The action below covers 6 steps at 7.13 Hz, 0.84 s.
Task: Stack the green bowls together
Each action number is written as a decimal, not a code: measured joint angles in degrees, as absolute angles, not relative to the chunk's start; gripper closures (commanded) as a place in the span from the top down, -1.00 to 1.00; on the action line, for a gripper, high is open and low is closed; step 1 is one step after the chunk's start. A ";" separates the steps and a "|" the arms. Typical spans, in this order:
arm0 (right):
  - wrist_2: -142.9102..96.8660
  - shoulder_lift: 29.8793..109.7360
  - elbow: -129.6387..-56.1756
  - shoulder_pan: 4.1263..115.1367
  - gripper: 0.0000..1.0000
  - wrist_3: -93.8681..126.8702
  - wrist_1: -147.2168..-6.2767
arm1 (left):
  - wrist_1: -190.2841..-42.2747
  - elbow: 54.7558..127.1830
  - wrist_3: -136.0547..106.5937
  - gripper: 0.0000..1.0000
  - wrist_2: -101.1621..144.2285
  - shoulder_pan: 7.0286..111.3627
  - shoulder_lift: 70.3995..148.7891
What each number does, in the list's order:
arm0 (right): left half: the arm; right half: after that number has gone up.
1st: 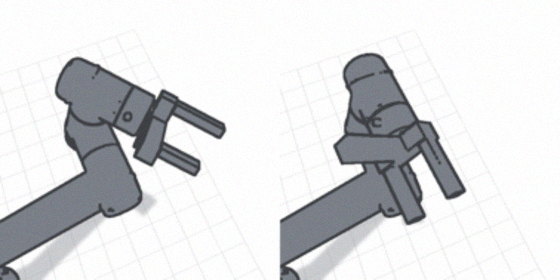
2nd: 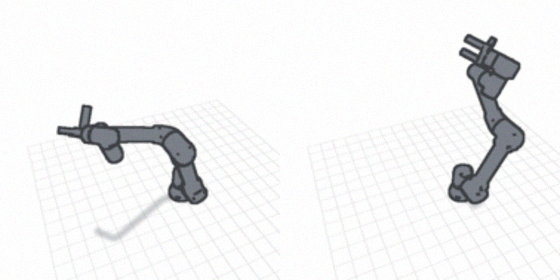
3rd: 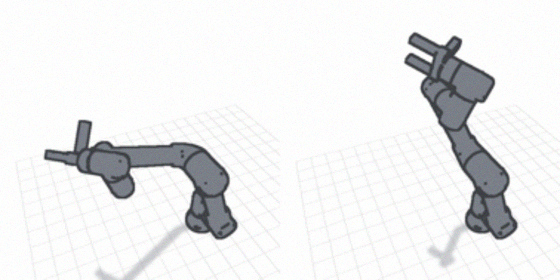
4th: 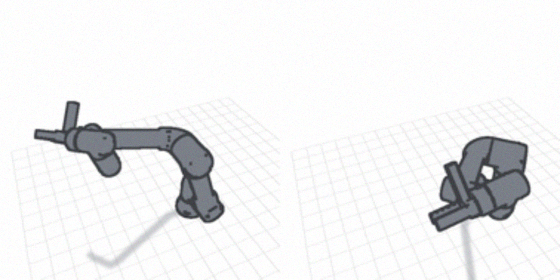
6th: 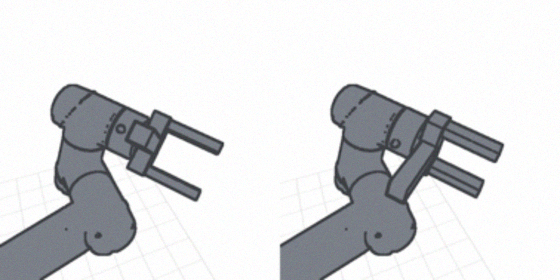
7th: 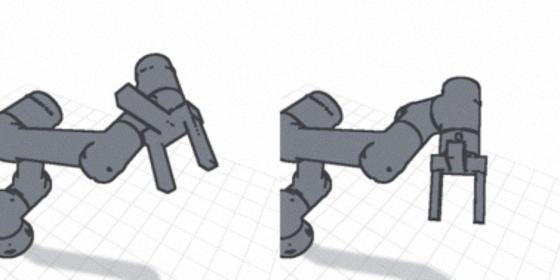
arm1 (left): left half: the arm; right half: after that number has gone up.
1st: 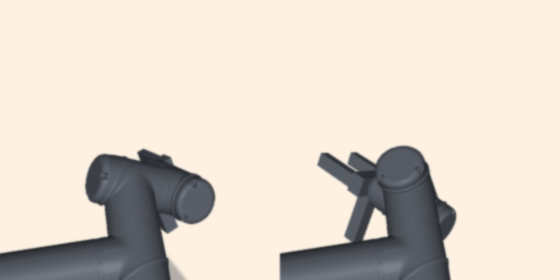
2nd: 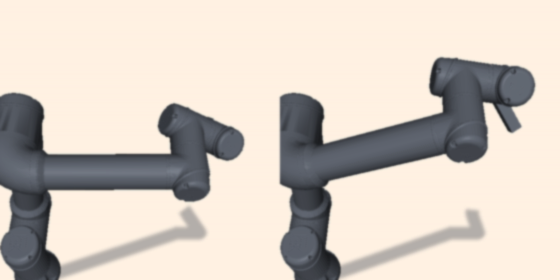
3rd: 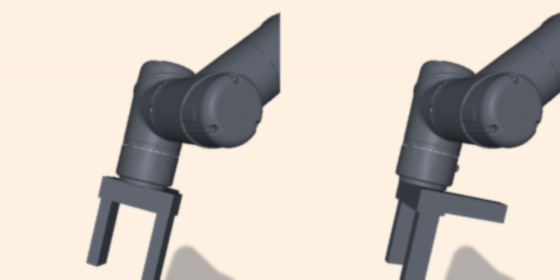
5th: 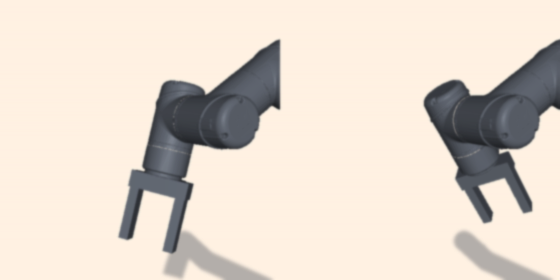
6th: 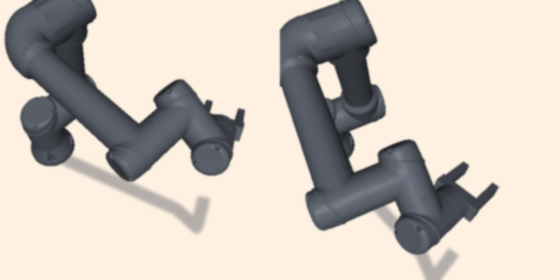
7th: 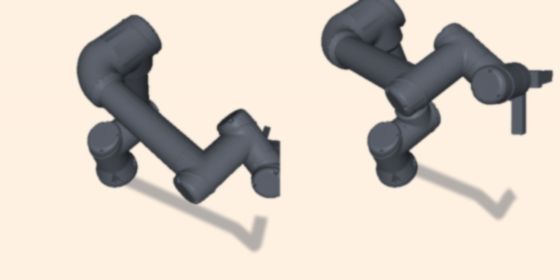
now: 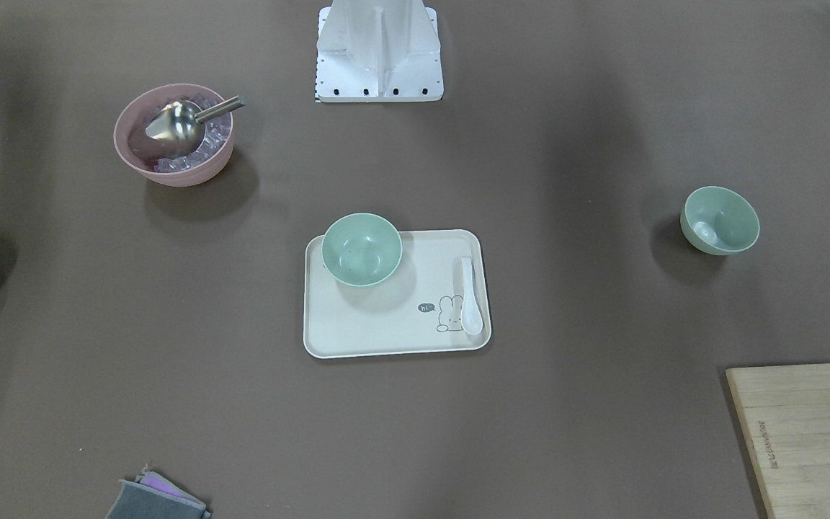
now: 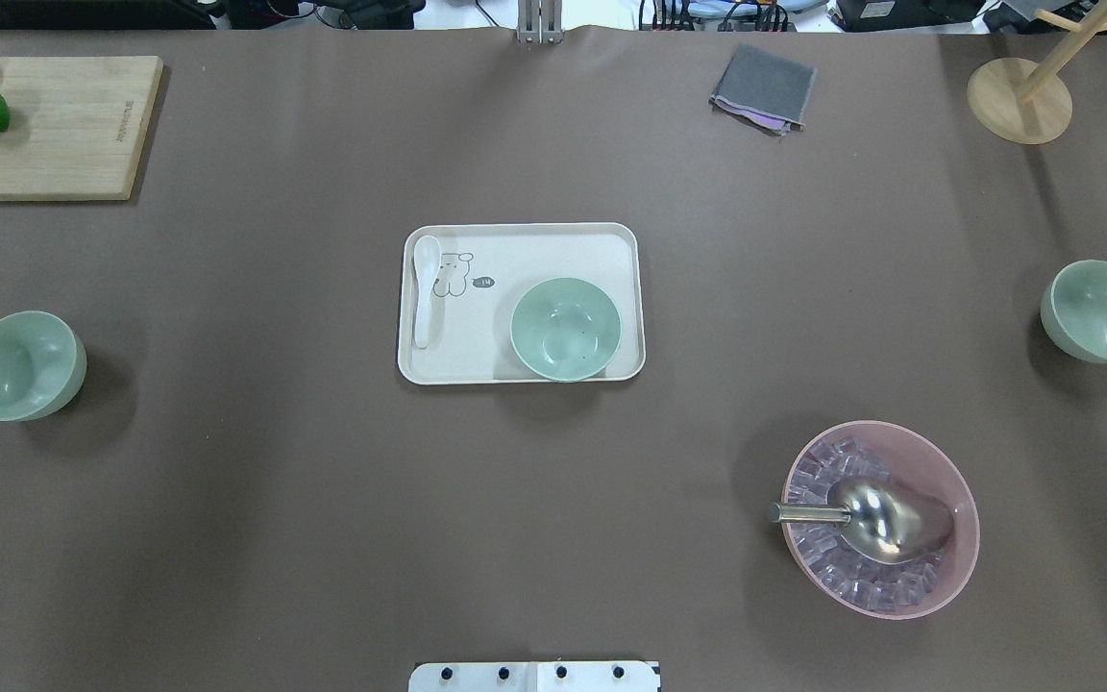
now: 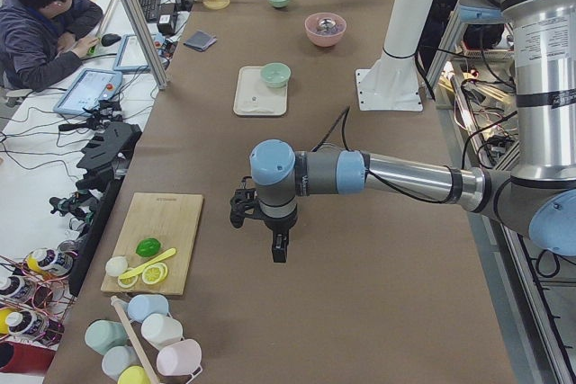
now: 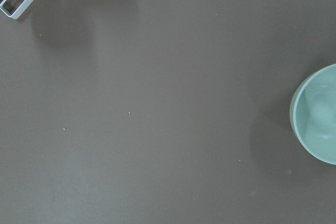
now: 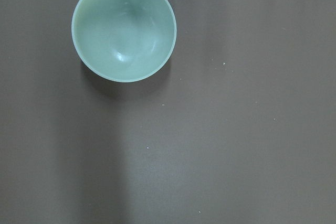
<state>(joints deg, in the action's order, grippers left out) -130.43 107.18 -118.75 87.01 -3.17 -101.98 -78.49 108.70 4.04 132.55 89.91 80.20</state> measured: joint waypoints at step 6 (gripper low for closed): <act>-130.18 102.49 -118.96 85.89 1.00 -3.25 -101.92 | -83.19 111.88 4.02 0.98 132.65 89.70 80.25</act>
